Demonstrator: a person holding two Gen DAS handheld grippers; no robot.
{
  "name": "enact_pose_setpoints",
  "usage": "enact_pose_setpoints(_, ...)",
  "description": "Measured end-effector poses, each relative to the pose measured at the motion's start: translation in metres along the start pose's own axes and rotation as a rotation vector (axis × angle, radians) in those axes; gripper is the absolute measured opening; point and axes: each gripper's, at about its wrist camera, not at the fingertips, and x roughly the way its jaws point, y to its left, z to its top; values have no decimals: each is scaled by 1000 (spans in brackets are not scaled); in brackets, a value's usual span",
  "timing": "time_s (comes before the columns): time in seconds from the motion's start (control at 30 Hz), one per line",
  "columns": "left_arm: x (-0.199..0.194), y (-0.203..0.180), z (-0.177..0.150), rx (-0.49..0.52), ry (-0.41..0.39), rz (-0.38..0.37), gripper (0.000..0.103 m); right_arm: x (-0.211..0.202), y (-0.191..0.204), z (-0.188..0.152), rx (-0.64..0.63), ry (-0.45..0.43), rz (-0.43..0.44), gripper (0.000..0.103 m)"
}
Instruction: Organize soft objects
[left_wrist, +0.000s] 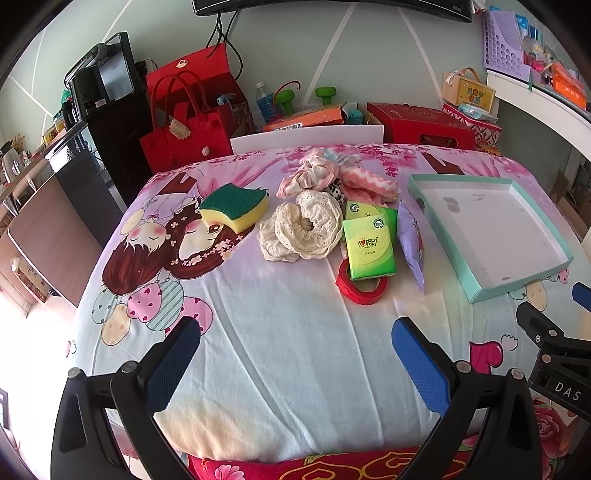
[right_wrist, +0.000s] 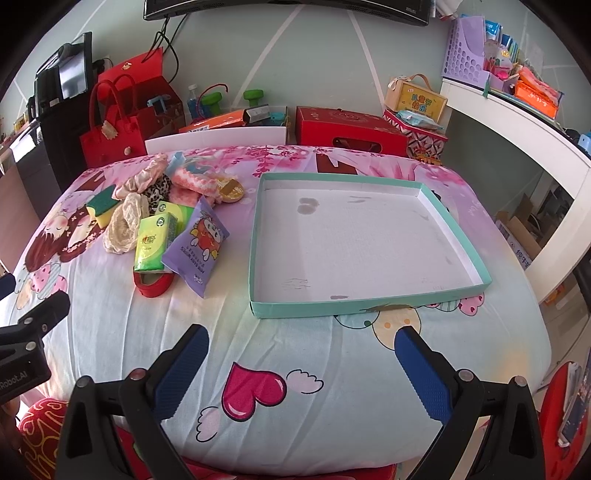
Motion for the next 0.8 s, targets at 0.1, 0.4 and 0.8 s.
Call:
enact_pose_setpoints(0.1, 1, 0, 0, 1, 3, 3, 103, 0, 0, 0, 1, 1, 0, 102)
enact_pose_setpoints(0.4, 2, 0, 0, -2, 8, 5, 103, 0, 0, 0, 1, 0, 0, 102)
enact_pose_setpoints(0.8, 2, 1, -1, -5, 13, 6, 103, 0, 1, 0, -1, 1, -1, 102)
